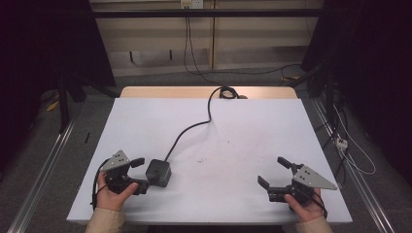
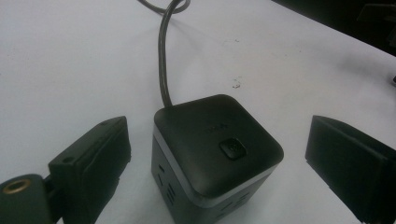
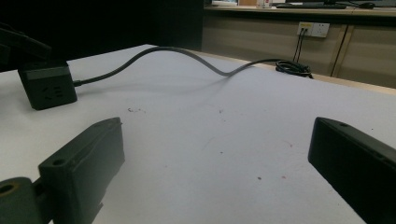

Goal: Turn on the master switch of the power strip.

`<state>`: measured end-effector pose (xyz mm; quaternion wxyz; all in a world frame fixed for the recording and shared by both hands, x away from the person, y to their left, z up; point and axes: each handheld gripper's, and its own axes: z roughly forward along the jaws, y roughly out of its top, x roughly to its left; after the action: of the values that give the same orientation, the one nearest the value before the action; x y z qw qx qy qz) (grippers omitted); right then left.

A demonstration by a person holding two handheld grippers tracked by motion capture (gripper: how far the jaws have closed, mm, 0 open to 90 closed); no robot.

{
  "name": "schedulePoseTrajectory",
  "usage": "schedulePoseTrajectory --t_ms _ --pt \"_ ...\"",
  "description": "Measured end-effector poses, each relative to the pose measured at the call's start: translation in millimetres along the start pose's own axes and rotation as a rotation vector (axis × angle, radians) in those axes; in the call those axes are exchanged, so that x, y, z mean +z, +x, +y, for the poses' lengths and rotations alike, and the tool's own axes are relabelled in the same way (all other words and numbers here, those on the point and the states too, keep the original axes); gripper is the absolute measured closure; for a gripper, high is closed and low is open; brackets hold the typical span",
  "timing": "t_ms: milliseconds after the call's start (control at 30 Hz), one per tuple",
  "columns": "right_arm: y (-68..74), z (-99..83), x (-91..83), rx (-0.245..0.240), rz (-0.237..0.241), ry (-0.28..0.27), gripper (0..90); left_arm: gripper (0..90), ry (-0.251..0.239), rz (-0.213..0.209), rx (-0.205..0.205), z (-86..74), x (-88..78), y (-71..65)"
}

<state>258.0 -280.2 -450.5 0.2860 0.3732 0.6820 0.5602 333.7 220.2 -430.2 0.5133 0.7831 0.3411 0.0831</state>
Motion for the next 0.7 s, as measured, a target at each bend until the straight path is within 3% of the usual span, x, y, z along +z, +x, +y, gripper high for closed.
schedulePoseTrajectory --t_ms 700 --pt "-0.2 0.3 -0.4 -0.002 -0.001 -0.004 2.9 6.3 0.001 0.015 -0.008 -7.6 -10.5 12.2"
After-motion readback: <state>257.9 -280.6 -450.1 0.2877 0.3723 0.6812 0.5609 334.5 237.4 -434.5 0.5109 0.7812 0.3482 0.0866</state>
